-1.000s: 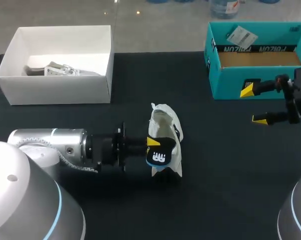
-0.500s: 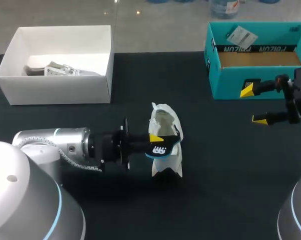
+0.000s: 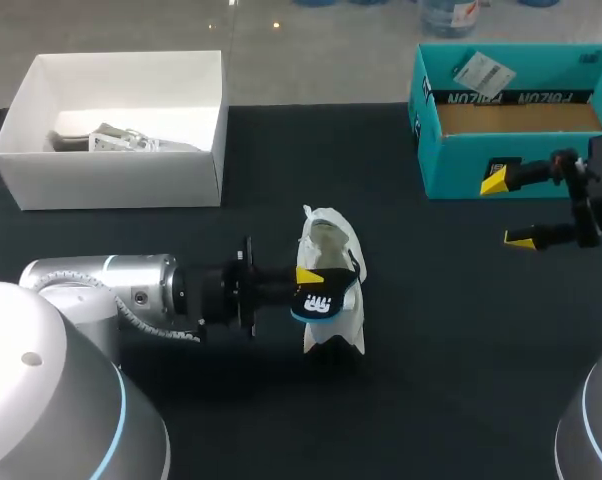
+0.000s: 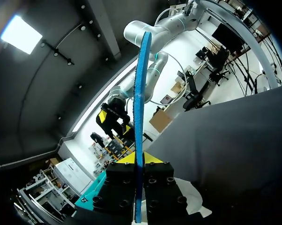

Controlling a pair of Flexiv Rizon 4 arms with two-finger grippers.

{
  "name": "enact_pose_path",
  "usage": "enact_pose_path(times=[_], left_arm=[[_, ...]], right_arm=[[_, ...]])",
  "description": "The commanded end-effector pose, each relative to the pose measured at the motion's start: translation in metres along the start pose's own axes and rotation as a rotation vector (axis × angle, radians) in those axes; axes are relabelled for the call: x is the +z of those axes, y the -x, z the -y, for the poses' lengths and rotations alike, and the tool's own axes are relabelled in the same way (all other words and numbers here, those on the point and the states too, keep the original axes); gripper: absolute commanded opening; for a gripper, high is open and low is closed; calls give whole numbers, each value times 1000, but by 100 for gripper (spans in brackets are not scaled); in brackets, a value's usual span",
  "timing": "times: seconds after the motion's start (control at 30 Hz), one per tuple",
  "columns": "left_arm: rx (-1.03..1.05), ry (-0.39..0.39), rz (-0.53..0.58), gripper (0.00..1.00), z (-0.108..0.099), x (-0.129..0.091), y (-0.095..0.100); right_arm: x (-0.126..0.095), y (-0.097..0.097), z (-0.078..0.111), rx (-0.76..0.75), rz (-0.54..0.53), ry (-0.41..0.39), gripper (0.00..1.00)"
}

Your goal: Take the shoe out of the shoebox, open the shoe tongue, remove and reinsert the insole, then place the shoe into the shoebox

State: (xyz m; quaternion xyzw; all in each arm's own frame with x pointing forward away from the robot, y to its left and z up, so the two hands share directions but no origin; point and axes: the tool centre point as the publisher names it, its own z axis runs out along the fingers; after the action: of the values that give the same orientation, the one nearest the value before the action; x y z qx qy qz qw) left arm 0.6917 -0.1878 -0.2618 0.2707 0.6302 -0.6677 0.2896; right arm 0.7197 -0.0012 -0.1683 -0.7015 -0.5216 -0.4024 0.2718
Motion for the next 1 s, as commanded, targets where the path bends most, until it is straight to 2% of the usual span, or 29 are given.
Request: enact_pose_path(times=[0.03, 0.23, 0.43, 0.8, 1.0], left_arm=[[-2, 11, 2, 0, -12, 1, 2], [-31, 24, -7, 0, -25, 1, -5], [-49, 34, -10, 0, -25, 0, -9], [-70, 8, 4, 0, 21, -3, 14], [-68, -12, -6, 0, 34, 5, 10]], right_arm=[[1, 0, 1, 2, 3, 1, 100], [1, 0, 1, 2, 3, 1, 100], [1, 0, 1, 2, 3, 1, 100], [1, 0, 1, 2, 3, 1, 100], [1, 0, 1, 2, 3, 1, 100]])
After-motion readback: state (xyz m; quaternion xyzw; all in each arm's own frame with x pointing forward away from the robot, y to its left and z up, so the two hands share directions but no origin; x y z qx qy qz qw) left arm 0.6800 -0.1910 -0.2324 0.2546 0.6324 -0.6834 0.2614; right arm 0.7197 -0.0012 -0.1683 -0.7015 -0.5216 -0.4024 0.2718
